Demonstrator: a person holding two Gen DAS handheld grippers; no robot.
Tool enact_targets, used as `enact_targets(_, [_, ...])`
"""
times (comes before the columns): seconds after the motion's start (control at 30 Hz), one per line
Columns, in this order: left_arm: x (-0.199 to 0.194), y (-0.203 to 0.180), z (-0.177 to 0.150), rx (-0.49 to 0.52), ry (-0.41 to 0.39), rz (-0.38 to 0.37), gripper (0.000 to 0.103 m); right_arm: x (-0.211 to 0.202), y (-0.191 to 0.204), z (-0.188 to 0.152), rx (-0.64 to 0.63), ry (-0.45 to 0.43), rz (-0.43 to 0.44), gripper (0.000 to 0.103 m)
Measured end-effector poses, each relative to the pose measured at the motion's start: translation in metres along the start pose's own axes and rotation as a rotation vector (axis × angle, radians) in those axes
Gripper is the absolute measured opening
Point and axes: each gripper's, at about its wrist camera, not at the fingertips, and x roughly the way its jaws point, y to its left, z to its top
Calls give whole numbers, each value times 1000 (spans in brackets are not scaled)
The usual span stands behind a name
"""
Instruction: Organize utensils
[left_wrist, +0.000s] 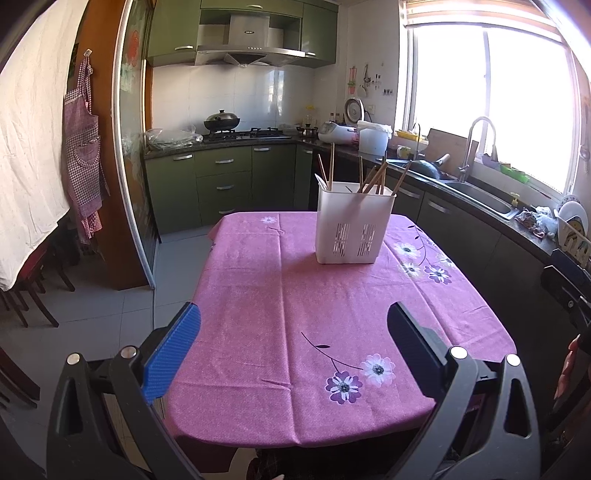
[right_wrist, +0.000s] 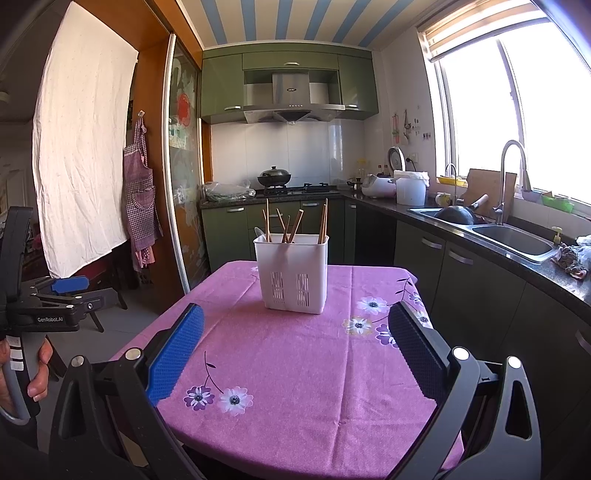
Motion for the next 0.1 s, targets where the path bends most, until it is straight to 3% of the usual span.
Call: enact_targets(0.1, [4, 2, 0, -4, 12, 6, 96, 1, -1, -1, 0, 5, -2, 98])
